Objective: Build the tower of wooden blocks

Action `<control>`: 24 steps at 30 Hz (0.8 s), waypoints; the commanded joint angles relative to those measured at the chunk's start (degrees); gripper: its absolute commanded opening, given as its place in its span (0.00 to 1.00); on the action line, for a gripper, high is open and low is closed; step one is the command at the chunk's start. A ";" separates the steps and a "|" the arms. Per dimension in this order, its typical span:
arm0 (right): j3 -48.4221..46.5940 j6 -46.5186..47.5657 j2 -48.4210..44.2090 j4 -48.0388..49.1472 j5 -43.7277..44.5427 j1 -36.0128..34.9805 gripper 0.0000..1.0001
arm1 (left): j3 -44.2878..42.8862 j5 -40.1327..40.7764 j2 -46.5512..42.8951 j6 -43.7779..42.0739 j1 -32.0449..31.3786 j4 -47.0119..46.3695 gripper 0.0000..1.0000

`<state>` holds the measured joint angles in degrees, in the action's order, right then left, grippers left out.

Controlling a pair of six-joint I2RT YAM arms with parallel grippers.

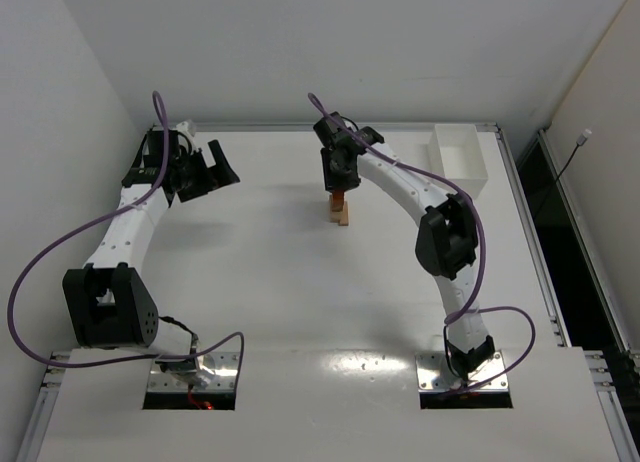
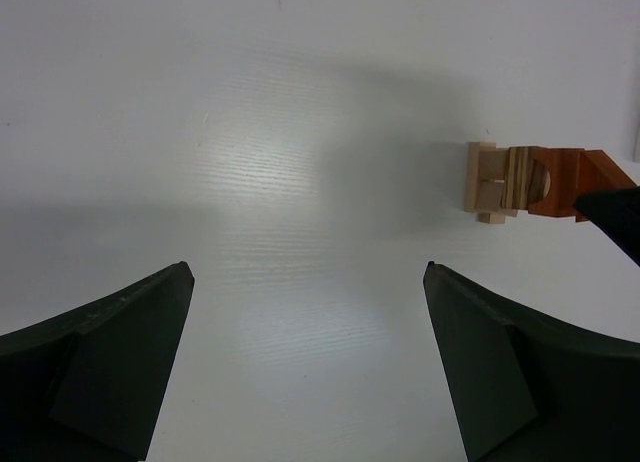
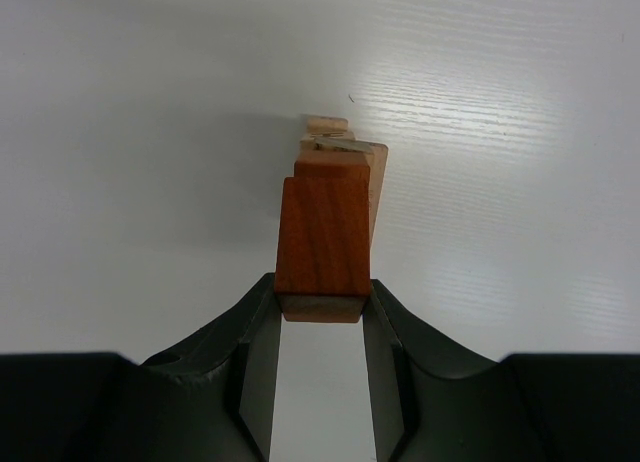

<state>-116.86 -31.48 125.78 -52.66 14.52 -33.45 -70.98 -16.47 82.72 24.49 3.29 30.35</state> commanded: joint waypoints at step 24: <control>-3.73 4.48 -2.27 4.32 -0.29 0.93 0.74 | -2.32 -0.85 0.25 -1.37 -0.30 -1.26 1.00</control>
<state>-117.49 -30.33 126.61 -51.99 14.44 -33.06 -71.00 -17.19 82.72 24.40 3.29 30.35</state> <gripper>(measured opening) 0.739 0.997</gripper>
